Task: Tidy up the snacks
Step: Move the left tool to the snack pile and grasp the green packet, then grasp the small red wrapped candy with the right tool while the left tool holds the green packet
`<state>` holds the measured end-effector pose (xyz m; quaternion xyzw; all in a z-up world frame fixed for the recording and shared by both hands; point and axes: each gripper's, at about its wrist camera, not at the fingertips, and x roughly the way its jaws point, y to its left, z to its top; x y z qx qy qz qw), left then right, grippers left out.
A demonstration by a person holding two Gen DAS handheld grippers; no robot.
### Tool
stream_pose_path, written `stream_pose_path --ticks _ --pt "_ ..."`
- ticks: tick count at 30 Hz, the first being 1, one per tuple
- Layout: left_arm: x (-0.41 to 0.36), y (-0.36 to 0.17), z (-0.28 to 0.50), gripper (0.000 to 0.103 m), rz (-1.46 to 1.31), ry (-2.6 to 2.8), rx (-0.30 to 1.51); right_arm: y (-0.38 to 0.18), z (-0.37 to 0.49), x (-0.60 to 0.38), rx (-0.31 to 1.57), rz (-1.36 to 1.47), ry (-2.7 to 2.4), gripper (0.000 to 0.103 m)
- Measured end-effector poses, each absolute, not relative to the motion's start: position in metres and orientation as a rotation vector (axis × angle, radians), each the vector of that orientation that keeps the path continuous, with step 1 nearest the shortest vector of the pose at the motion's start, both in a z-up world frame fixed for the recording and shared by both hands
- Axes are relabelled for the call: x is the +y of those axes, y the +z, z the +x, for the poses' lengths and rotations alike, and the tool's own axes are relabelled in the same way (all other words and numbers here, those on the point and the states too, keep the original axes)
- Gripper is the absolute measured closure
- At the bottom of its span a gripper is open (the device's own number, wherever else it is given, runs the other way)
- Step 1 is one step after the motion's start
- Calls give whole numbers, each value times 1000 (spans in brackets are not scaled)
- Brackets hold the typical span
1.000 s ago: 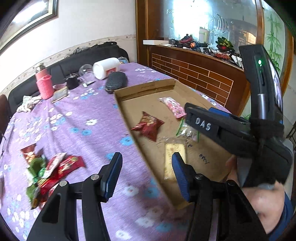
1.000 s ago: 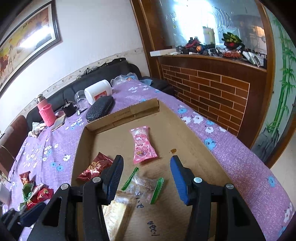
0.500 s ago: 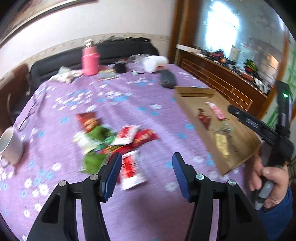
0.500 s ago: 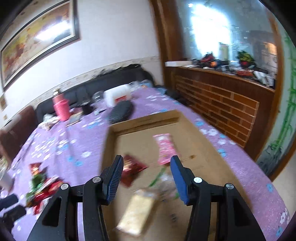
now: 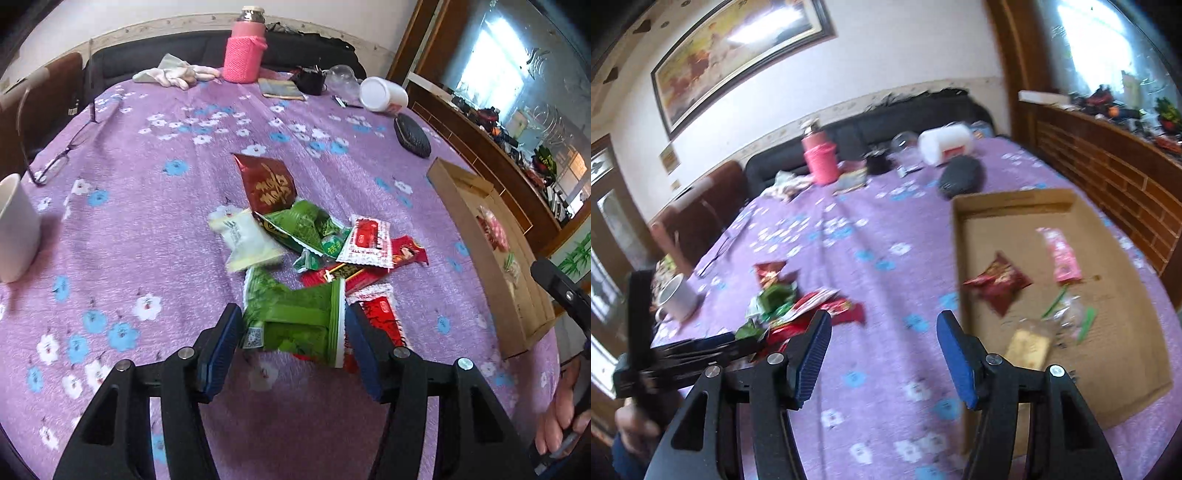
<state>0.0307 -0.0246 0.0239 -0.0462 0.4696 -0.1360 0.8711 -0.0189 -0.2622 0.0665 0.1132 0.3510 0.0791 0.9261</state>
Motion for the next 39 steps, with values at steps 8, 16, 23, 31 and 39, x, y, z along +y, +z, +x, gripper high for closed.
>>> stream_pose_path --ticks 8,16,23,31,39 --pt "-11 22 34 61 -94 -237 941 49 -5 -217 831 189 327 39" --pt "15 39 31 64 -144 -170 861 43 14 -143 879 -4 544 39" --pt "24 40 33 64 -158 -139 853 13 37 -108 965 -130 598 67" --pt "21 41 31 64 -146 -139 842 5 16 -97 914 -251 599 82" --pt "20 39 32 64 -134 -129 846 3 11 -100 853 -265 618 82"
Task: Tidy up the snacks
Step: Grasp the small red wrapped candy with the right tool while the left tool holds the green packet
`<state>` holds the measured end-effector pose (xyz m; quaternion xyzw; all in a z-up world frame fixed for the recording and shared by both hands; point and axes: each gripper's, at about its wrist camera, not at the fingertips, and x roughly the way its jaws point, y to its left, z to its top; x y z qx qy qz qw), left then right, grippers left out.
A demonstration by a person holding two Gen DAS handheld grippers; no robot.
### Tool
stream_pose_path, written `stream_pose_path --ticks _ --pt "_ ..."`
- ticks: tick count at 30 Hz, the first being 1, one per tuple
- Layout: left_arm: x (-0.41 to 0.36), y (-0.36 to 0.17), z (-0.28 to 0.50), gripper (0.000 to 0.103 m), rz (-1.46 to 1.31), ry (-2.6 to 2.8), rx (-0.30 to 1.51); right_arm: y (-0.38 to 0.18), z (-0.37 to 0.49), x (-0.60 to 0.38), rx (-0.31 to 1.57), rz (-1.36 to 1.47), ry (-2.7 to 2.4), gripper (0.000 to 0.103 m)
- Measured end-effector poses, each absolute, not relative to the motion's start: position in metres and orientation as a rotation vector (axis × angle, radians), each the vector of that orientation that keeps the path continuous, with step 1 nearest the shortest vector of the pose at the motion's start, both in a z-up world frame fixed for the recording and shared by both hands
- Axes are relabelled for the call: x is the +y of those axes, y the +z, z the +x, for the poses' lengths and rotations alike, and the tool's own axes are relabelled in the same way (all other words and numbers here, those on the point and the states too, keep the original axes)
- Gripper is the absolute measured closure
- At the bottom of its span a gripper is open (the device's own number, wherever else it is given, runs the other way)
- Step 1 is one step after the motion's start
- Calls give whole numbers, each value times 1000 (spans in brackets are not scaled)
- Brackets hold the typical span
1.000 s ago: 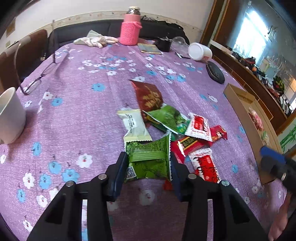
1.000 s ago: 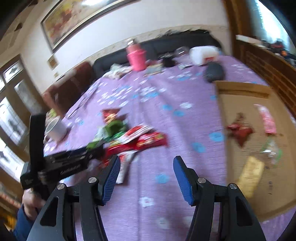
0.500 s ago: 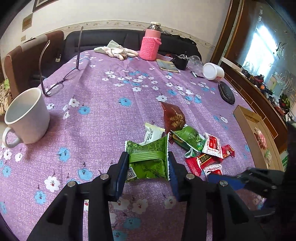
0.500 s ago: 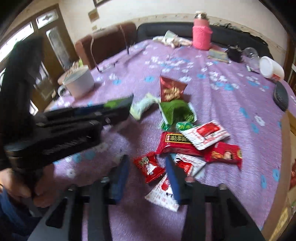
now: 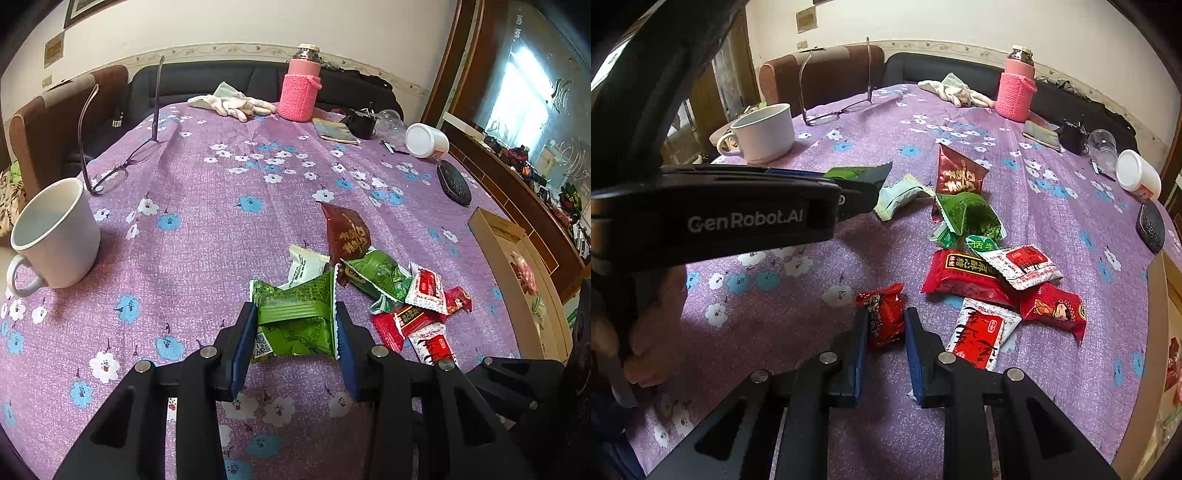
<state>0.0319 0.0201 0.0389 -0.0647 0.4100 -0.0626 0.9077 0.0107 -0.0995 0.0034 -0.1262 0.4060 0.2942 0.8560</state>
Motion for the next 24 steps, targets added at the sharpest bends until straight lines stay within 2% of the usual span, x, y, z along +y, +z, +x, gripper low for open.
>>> stream_pose_path --ticks 14,24 --pt "-12 47 18 64 12 -148 755 32 35 -169 756 94 478 84" --pt "-21 47 17 64 62 -124 725 32 42 -177 771 139 456 84"
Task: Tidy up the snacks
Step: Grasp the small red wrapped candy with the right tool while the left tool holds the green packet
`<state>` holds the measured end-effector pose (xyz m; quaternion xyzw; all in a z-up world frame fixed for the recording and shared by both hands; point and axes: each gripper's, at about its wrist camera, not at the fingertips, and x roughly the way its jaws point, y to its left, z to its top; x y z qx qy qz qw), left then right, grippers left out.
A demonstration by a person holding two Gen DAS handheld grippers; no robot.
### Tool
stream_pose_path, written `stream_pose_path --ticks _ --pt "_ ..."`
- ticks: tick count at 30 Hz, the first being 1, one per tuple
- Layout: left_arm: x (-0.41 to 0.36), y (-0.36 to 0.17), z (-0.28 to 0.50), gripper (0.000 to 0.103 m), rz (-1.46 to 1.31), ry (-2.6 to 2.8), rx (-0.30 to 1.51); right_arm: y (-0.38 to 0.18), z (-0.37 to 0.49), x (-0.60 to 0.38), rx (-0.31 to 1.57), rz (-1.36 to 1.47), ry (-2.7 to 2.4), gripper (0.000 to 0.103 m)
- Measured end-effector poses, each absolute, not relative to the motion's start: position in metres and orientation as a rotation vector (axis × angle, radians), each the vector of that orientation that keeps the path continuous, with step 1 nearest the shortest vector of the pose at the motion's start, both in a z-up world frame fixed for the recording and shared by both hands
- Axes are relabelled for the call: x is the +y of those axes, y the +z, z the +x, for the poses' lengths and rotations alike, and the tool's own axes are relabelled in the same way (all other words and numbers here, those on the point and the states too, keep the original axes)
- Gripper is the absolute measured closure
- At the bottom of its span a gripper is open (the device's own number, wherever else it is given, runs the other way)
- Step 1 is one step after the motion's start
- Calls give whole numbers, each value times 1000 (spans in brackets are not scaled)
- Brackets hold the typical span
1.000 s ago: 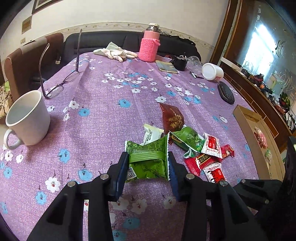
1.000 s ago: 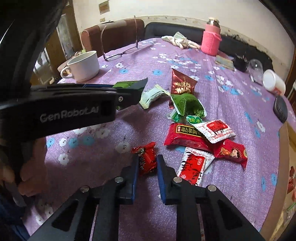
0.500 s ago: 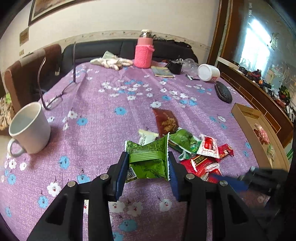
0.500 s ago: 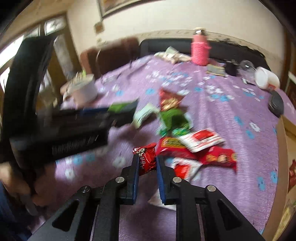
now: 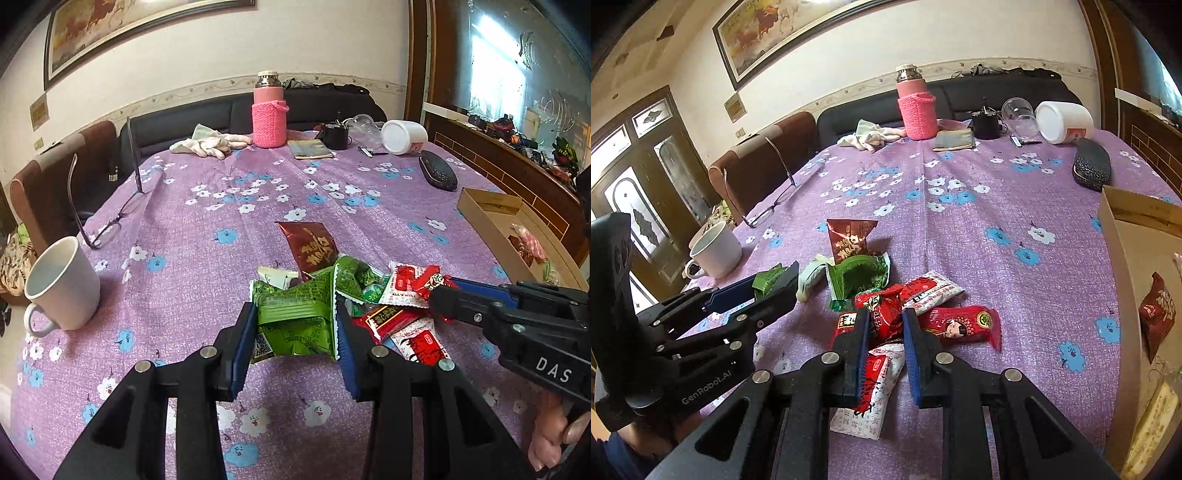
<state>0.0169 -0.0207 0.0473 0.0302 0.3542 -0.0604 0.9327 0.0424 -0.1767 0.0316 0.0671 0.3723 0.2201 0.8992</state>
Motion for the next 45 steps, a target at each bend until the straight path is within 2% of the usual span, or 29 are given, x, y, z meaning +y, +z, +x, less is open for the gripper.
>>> stream_pose_path --ticks 45 --pt "-28 53 5 63 175 -3 623 35 39 -180 741 155 439 84"
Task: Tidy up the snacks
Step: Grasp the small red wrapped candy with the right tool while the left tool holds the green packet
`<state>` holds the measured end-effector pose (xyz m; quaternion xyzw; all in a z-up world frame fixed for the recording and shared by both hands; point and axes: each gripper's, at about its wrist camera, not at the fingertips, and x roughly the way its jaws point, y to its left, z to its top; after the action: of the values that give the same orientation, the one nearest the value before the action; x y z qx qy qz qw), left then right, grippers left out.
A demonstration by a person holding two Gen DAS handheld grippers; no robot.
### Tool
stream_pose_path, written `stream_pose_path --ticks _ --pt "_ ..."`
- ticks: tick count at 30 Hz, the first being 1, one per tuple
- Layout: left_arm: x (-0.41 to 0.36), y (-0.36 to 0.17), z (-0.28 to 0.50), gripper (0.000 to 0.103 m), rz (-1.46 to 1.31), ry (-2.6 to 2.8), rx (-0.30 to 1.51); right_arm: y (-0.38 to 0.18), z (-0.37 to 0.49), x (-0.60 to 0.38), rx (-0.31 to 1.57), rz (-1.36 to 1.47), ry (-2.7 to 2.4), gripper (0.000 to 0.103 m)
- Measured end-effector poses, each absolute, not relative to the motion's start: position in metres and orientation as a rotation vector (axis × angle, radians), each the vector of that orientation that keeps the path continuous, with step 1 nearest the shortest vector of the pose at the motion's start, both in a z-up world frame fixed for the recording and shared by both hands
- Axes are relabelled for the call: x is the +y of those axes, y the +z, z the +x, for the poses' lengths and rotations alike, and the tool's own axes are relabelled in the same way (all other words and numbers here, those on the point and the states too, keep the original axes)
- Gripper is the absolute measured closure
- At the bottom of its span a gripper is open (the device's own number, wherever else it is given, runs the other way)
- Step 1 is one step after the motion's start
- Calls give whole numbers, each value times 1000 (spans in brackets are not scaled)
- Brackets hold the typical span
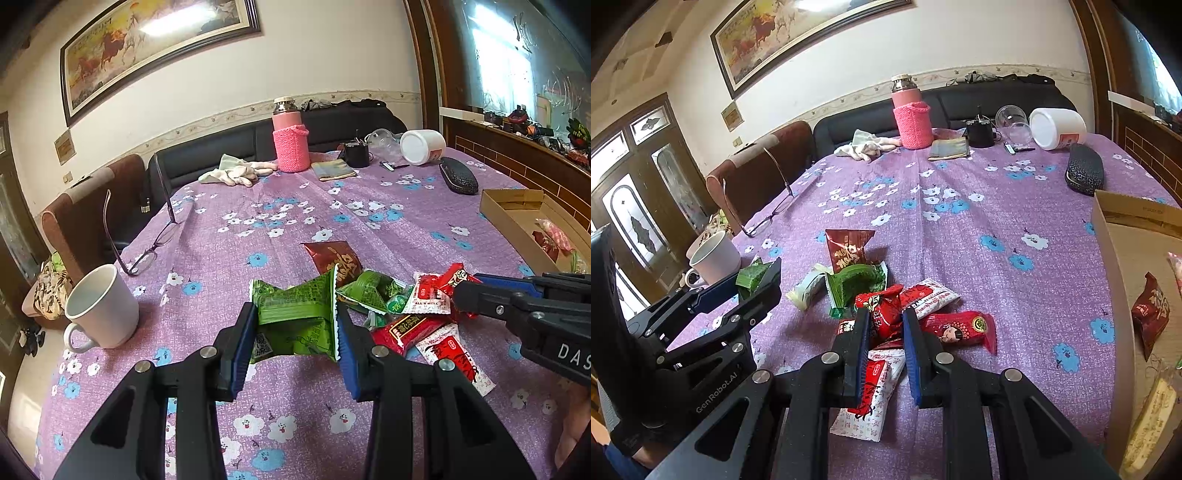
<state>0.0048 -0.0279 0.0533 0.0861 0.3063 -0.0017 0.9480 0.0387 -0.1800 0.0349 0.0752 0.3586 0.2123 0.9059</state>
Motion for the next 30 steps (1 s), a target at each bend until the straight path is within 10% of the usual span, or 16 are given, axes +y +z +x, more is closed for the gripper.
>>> stream_pose_path --ticks 30 --pt "-32 57 -1 63 207 33 577 36 41 -184 734 154 429 84"
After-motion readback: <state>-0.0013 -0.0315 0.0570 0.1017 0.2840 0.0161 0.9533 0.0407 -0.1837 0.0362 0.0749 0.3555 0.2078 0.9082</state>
